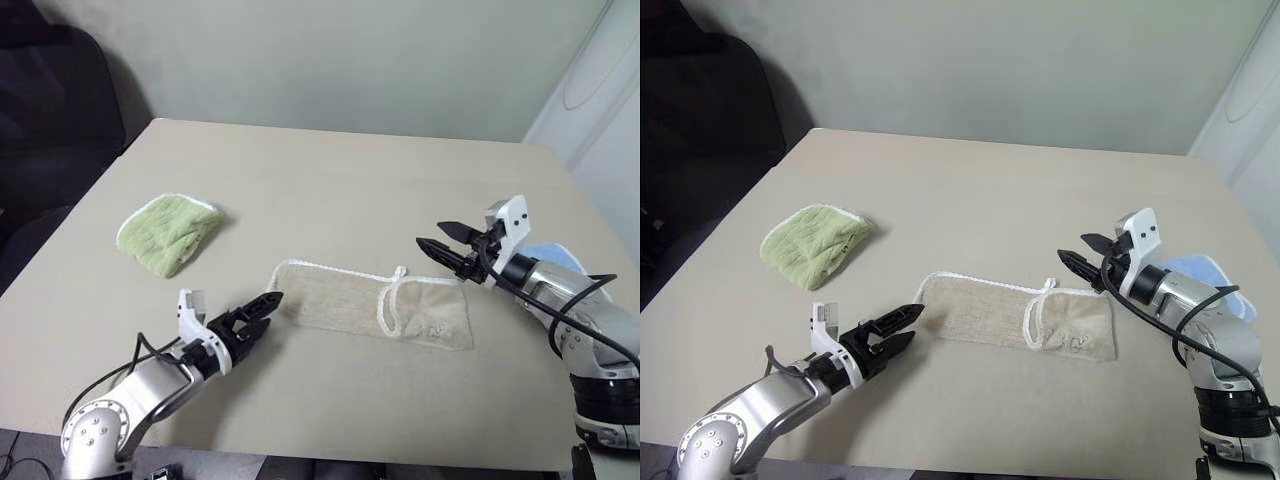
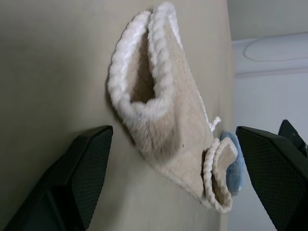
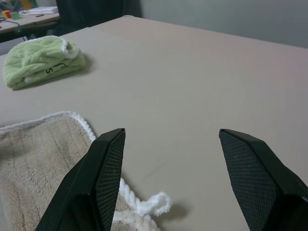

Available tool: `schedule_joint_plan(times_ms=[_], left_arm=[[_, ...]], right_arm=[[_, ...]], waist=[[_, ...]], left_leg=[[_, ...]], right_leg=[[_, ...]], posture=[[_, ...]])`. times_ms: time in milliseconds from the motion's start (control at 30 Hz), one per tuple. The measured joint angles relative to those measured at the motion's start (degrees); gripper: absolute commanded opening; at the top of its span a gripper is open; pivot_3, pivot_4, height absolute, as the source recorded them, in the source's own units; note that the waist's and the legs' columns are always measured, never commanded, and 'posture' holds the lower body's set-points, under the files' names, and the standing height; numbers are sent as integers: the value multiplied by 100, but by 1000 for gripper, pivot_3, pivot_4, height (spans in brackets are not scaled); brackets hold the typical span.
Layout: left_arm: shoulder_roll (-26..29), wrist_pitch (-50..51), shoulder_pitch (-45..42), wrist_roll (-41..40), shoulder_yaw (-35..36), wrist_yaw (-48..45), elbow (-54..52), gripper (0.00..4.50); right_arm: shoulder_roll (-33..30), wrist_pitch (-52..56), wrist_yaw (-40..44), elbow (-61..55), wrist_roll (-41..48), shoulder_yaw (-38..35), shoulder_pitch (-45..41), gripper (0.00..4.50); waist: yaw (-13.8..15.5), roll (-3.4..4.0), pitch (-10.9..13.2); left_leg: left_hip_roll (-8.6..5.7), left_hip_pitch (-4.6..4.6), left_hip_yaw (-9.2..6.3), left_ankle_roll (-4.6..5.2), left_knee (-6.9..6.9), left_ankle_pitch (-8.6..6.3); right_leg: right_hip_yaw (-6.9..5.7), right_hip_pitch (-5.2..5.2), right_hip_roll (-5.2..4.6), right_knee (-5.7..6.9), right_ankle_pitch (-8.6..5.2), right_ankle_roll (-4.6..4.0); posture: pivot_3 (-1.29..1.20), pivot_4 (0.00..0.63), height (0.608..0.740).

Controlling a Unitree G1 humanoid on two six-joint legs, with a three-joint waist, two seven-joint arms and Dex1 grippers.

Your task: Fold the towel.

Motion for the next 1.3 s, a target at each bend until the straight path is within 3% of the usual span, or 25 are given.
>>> schedule_joint_plan(times_ms=[500,633,900,967,1133,1300], left_arm=[[-427,-45,-821,675,-275,-29,601,4500],[-522,-45,-853,873,-267,-30,613,3554],[-678,-49,-825,1151,-243,-49,684,570],[-678,-49,-823,1145,-220,-131,611,39],[-598,-42,-794,1201,-136,-391,582,39],[83,172,-1106,1738,-236,-1400,91,39]], right_arm=[[-3,59,-159,-83,-29,-22,37,3277],[-3,59,-183,-152,-31,-24,78,3323],[-4,59,-207,-186,-33,-26,90,3323],[-4,59,-211,-192,-35,-30,90,3323],[-5,59,-211,-197,-34,-30,91,3323],[-28,61,-211,-190,-44,-67,128,3323]], waist=[[63,18,1],[63,21,0],[27,6,7],[25,7,7],[14,-11,18],[32,-29,27]], left_leg=[[-26,0,-34,11,1,10],[-27,-2,-35,9,0,12],[-17,-1,-34,-4,-5,4],[-16,2,-35,-6,-8,3],[1,2,-33,-11,-6,5],[0,-6,-45,-13,-3,5]], right_leg=[[4,23,-5,-1,-36,26],[4,30,-5,-1,-37,28],[3,17,0,-1,-39,30],[2,20,9,0,-31,18],[3,17,11,-1,-39,30],[3,14,14,-3,-14,-20]], posture=[[0,150,740],[0,150,740],[0,150,740],[0,150,740],[0,150,740],[0,150,740]])
